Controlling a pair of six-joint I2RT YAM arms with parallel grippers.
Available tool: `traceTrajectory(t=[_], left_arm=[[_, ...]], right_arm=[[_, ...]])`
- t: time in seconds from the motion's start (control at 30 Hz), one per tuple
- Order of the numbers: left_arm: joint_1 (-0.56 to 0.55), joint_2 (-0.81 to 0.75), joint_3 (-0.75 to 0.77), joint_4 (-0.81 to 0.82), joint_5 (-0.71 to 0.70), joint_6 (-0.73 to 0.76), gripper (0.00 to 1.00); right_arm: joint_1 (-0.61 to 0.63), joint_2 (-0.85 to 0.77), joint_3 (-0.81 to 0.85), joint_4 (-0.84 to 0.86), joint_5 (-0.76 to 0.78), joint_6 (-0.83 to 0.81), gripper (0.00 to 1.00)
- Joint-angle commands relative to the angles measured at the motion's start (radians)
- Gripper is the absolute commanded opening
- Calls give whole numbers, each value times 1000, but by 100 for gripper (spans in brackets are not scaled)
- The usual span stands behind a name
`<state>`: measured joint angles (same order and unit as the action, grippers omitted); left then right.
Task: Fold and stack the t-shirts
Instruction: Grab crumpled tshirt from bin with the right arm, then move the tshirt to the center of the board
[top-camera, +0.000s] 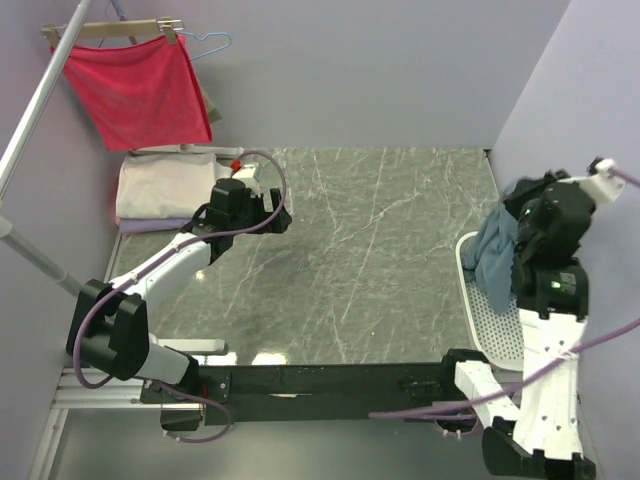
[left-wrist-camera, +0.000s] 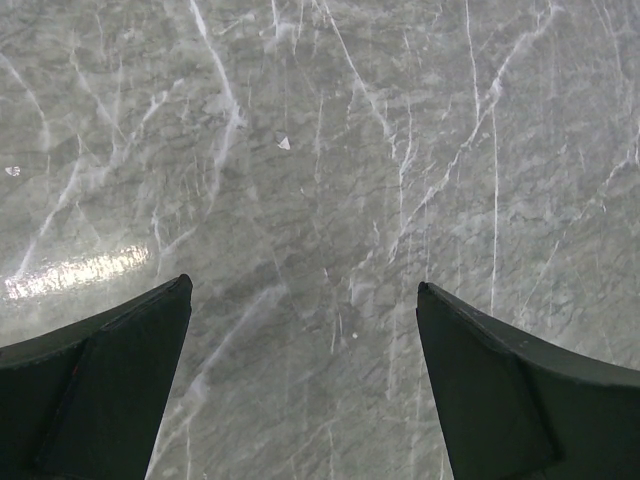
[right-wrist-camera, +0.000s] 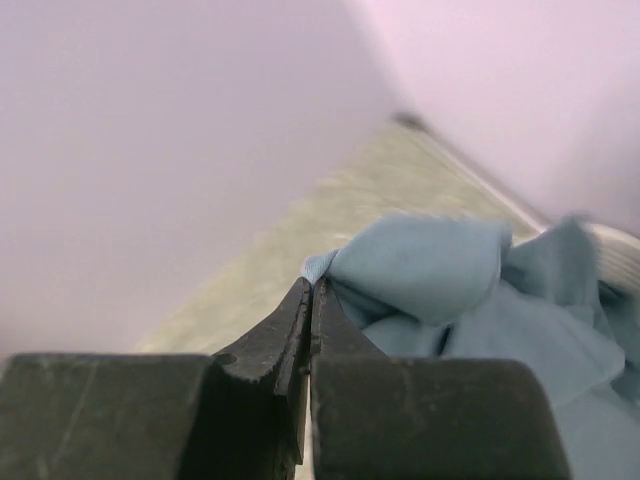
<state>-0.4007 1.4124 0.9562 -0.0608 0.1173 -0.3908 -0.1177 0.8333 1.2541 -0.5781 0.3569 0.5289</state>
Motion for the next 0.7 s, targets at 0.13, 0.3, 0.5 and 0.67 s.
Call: traceTrajectory(t=[0.13,0.3,0.5,0.67], left_arm=[[-4,-30,26,53,18,-26,99],[-4,-49,12,79,-4,-34,99],[-4,-73,-4,84,-50,-48,100],[-3,-161,-77,124,-114,-75,99]], right_arm=[[165,208,561,-9,-446,-102,0],[249,354,797,32,-765,-107,0],[386,446,820,101,-1010,-121,0],[533,529,789,104,-1122,-194,0]])
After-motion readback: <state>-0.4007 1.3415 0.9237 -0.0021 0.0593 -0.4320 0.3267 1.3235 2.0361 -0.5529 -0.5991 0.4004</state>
